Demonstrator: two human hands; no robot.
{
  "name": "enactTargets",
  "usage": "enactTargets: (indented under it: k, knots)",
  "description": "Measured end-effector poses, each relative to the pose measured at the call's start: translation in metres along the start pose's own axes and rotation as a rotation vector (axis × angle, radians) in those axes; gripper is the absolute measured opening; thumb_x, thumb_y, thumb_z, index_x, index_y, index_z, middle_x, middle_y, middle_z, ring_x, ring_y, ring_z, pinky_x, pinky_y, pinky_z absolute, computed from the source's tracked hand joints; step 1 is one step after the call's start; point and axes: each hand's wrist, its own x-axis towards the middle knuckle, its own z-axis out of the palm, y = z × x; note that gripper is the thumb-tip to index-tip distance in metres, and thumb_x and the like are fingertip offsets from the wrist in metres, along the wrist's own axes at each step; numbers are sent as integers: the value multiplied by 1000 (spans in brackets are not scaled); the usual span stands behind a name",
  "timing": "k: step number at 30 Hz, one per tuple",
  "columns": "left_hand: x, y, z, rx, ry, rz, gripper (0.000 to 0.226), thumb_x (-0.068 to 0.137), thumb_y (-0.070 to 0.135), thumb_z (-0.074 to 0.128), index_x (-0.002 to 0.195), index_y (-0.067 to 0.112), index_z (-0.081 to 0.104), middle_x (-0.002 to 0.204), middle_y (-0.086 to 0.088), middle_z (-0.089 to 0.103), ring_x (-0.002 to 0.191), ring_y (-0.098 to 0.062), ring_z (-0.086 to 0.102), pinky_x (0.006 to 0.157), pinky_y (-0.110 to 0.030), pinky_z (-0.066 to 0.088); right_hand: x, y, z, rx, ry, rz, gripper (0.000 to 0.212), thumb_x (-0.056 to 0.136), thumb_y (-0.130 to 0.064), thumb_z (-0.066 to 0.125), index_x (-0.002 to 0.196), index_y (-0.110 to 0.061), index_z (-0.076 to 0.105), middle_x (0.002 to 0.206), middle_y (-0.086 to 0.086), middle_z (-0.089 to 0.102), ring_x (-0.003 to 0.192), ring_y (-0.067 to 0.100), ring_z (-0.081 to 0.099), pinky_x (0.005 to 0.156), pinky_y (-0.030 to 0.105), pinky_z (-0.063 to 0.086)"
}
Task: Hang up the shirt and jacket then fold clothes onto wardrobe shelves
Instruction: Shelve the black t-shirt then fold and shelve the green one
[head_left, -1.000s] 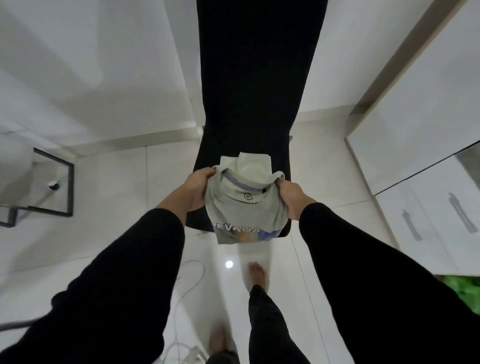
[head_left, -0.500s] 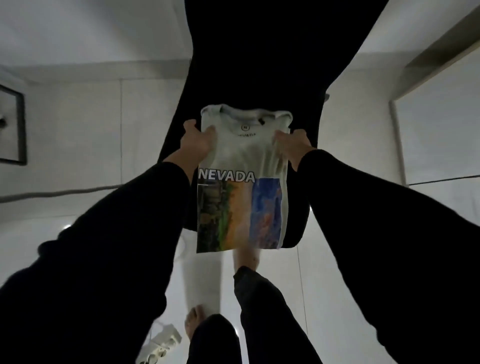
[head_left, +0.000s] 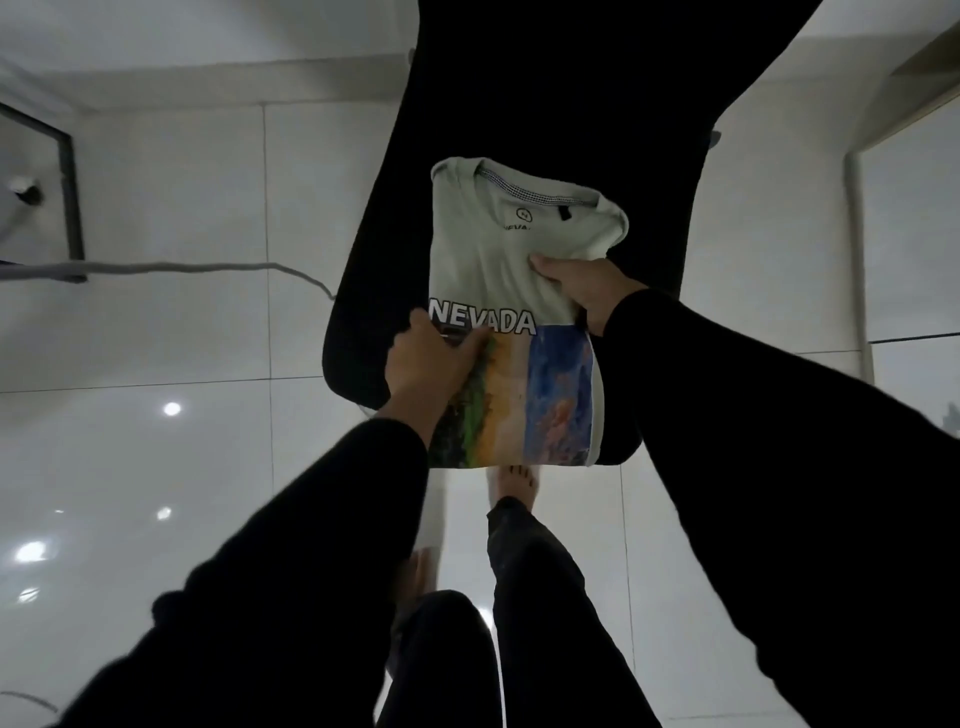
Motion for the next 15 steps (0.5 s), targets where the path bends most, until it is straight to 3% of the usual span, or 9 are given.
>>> enactTargets:
  k: [3,6,10,13,15]
  knots:
    - [-22,-22,9,-108,-186,11,71,75,51,71,123,12,37,119,-12,58,108,-32,58,88,-37,48,-21,4,9,79,-99,-17,42,76,-23,78,113,-6,63,108,7,68,94,22,65,93,37,52]
    - [-33,-36,-4,-211,-424,22,52,80,38,72,120,10,54,118,-8,63,106,-26,61,88,-32,49,-58,2,8,165,-114,-70,11,85,-12,67,95,-9,64,90,6,66,80,21,64,88,38,54]
    - [-66,-35,-58,-402,-687,-43,37,80,37,71,106,14,61,105,-2,66,94,-17,61,78,-26,48,-125,-9,-9,314,-87,-166,29,89,-12,62,116,-4,61,93,9,66,79,22,64,76,34,55]
    - [-100,-23,-109,-406,-882,22,44,77,41,70,112,16,60,110,-5,68,102,-19,62,95,-36,47,-195,-20,-31,441,13,-248,36,87,-15,64,120,-3,58,101,13,68,83,25,67,71,33,58]
    - [-129,-8,-147,-433,-975,80,64,66,40,79,120,14,57,114,-9,68,108,-26,62,102,-46,43,-249,-29,-49,548,79,-307,37,86,-17,65,120,-4,58,106,15,69,88,28,67,76,37,58]
